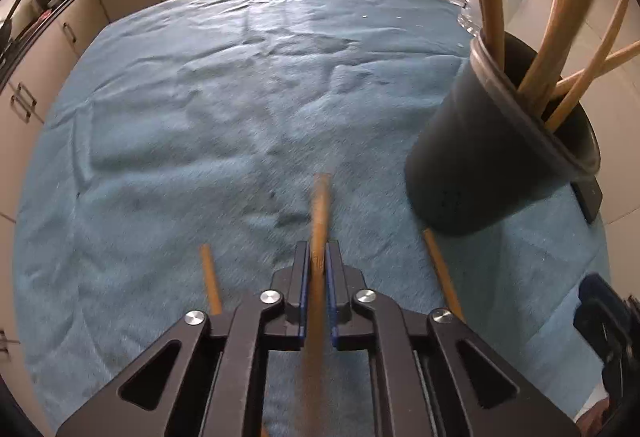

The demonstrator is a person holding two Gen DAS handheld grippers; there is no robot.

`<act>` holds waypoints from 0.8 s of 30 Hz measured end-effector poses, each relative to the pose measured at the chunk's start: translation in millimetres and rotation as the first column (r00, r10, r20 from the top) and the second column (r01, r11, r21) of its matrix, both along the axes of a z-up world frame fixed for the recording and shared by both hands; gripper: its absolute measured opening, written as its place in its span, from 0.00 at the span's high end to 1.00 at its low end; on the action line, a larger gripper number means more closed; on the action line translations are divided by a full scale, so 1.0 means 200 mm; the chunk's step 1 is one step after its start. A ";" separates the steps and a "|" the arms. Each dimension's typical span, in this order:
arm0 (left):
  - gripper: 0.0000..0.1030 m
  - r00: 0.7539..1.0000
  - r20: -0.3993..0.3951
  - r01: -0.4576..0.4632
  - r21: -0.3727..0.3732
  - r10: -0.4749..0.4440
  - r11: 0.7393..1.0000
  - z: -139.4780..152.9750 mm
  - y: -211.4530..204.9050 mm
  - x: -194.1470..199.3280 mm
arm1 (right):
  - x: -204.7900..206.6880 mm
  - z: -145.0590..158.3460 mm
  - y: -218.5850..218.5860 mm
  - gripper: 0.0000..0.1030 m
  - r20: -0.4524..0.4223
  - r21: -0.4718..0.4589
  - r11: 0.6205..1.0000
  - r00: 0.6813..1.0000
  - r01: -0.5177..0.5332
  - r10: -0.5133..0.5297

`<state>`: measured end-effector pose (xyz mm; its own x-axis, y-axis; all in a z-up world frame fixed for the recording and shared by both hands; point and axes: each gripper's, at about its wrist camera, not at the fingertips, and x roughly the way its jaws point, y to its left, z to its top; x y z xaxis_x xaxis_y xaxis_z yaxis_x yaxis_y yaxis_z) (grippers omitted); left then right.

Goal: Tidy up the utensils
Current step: 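Grasp a chopstick with the right tool while the left tool grasps another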

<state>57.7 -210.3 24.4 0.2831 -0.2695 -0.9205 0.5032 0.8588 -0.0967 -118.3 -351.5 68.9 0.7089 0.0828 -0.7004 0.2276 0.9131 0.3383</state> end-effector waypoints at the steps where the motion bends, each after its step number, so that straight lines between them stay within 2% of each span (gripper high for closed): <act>1: 0.93 1.000 -0.012 -0.011 -0.014 0.011 1.000 0.00 0.03 -0.01 | 0.01 -0.01 0.00 0.74 -0.007 -0.003 1.000 1.000 -0.006 0.006; 6: 0.93 0.996 -0.022 -0.083 -0.086 0.081 0.993 0.06 0.23 -0.05 | 0.12 -0.04 0.05 0.74 -0.053 -0.006 0.998 0.996 -0.065 0.065; 10: 0.93 0.992 -0.030 -0.122 -0.108 0.120 0.987 0.06 0.32 -0.04 | 0.23 -0.09 0.13 0.74 -0.095 -0.027 0.994 0.990 -0.108 0.105; 19: 0.93 0.992 -0.029 -0.126 -0.168 0.123 0.978 0.08 0.39 -0.09 | 0.39 -0.21 0.19 0.74 -0.220 -0.079 0.987 0.969 -0.137 0.116; 22: 0.93 0.992 -0.018 -0.124 -0.178 0.123 0.976 0.10 0.40 -0.11 | 0.40 -0.22 0.23 0.86 -0.237 -0.123 0.981 0.965 -0.147 0.114; 23: 0.93 0.992 -0.015 -0.125 -0.180 0.125 0.976 0.11 0.41 -0.12 | 0.41 -0.22 0.24 0.93 -0.246 -0.144 0.977 0.962 -0.155 0.116; 24: 0.93 0.992 -0.012 -0.126 -0.182 0.126 0.975 0.11 0.41 -0.12 | 0.41 -0.22 0.24 0.93 -0.247 -0.139 0.977 0.961 -0.159 0.121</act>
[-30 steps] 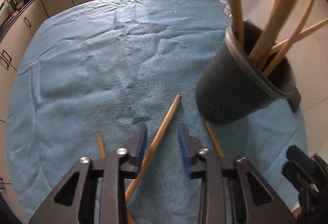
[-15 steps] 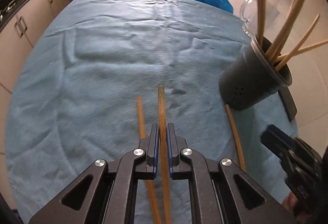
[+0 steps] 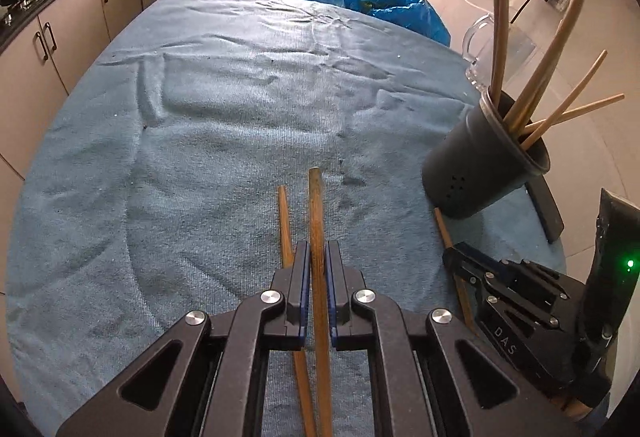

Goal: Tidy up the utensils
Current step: 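Grasp a chopstick with the right tool while the left tool grasps another, then lift both held chopsticks upright and carry them over the black cup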

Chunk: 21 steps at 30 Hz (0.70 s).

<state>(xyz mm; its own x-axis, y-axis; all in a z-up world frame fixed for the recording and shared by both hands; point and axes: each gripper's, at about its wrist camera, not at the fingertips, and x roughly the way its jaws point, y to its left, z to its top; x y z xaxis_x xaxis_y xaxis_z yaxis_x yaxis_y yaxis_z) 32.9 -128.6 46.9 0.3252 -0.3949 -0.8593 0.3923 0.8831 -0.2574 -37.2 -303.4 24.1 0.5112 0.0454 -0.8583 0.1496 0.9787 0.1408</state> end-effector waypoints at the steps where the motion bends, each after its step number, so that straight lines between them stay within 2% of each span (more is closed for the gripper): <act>1: 0.93 1.000 0.005 -0.002 0.000 0.002 1.000 0.01 0.00 -0.01 | 0.00 0.00 0.00 0.93 -0.001 0.008 1.000 1.000 -0.003 0.003; 4: 0.93 1.000 0.023 -0.005 0.002 0.005 1.000 0.03 0.01 -0.03 | -0.03 0.03 -0.01 0.94 0.018 0.036 0.999 1.000 -0.003 0.003; 8: 0.93 0.998 0.057 -0.009 -0.001 0.009 1.000 0.09 0.01 -0.08 | -0.13 0.14 -0.02 0.94 0.108 0.052 0.999 0.994 -0.014 0.009; 21: 0.93 0.989 0.149 0.007 -0.027 -0.003 1.000 0.31 0.01 -0.23 | -0.40 0.47 -0.01 0.94 0.332 0.052 0.999 0.943 -0.005 -0.013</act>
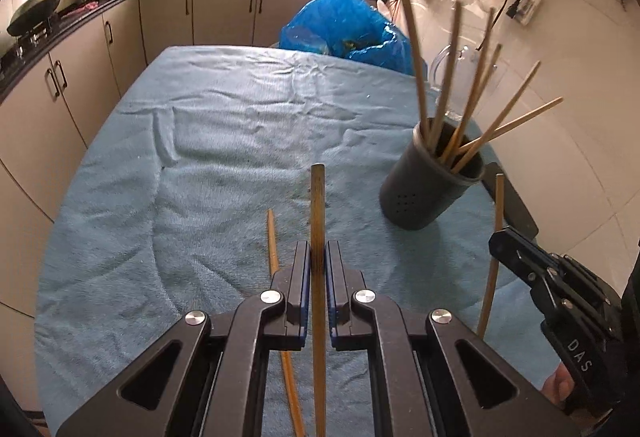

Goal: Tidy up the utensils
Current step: 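Lift both held chopsticks upright and carry them over the black cup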

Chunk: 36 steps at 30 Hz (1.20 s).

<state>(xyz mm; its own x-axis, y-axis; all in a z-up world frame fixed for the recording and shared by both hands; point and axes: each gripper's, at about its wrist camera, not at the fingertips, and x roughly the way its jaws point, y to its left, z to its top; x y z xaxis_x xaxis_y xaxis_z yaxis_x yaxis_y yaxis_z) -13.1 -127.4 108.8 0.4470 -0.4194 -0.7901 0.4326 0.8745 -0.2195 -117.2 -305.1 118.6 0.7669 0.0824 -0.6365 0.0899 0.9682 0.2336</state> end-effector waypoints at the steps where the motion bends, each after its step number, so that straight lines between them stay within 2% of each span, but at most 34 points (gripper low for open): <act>1: 0.93 1.000 0.007 0.002 -0.003 -0.002 1.000 0.02 0.00 -0.01 | -0.02 0.02 0.00 0.94 0.015 0.000 1.000 1.000 0.002 -0.002; 15: 0.93 0.996 0.094 0.014 -0.033 -0.011 0.999 0.21 0.00 -0.14 | -0.15 0.17 0.00 0.94 0.130 0.002 1.000 0.991 0.015 -0.015; 36: 0.93 0.988 0.153 0.011 -0.069 0.000 0.998 0.34 0.08 -0.25 | -0.29 0.28 0.01 0.94 0.194 0.000 0.999 0.980 0.043 -0.042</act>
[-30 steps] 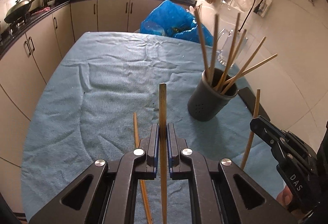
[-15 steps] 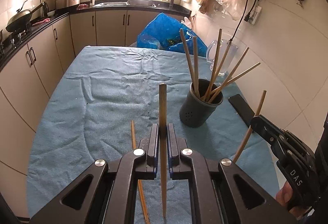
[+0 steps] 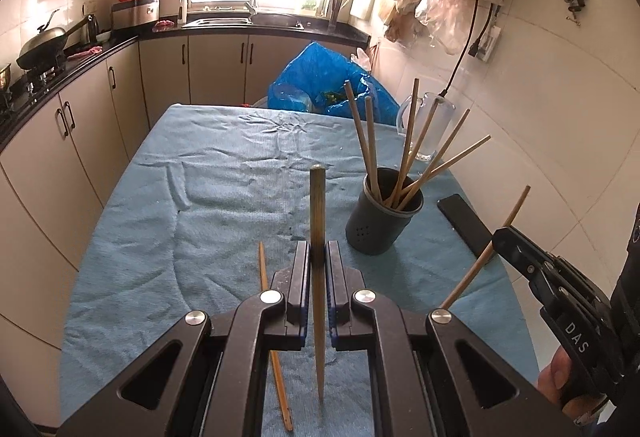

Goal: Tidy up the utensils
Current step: 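Lift both held chopsticks upright and carry them over the black cup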

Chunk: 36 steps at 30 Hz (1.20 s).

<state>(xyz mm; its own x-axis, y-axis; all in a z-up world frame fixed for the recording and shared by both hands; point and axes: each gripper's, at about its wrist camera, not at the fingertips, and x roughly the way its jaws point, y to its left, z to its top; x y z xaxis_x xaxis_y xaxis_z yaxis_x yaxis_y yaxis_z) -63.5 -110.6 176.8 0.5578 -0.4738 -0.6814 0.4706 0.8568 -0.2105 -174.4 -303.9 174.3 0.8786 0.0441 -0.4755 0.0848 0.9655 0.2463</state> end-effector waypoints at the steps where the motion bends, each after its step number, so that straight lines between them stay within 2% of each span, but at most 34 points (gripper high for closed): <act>1: 0.93 1.000 0.002 0.001 -0.003 -0.001 1.000 0.01 0.00 -0.01 | -0.01 0.00 0.00 0.94 0.003 -0.001 1.000 1.000 0.001 -0.001; 21: 0.93 0.999 0.046 0.019 -0.015 -0.018 1.000 0.11 0.00 -0.09 | -0.09 0.06 -0.05 0.94 0.043 0.006 0.999 0.999 0.032 -0.032; 36: 0.93 0.994 0.086 0.071 -0.003 -0.071 0.997 0.21 -0.12 -0.10 | -0.10 0.07 -0.10 0.94 0.045 0.011 0.999 0.998 0.051 -0.051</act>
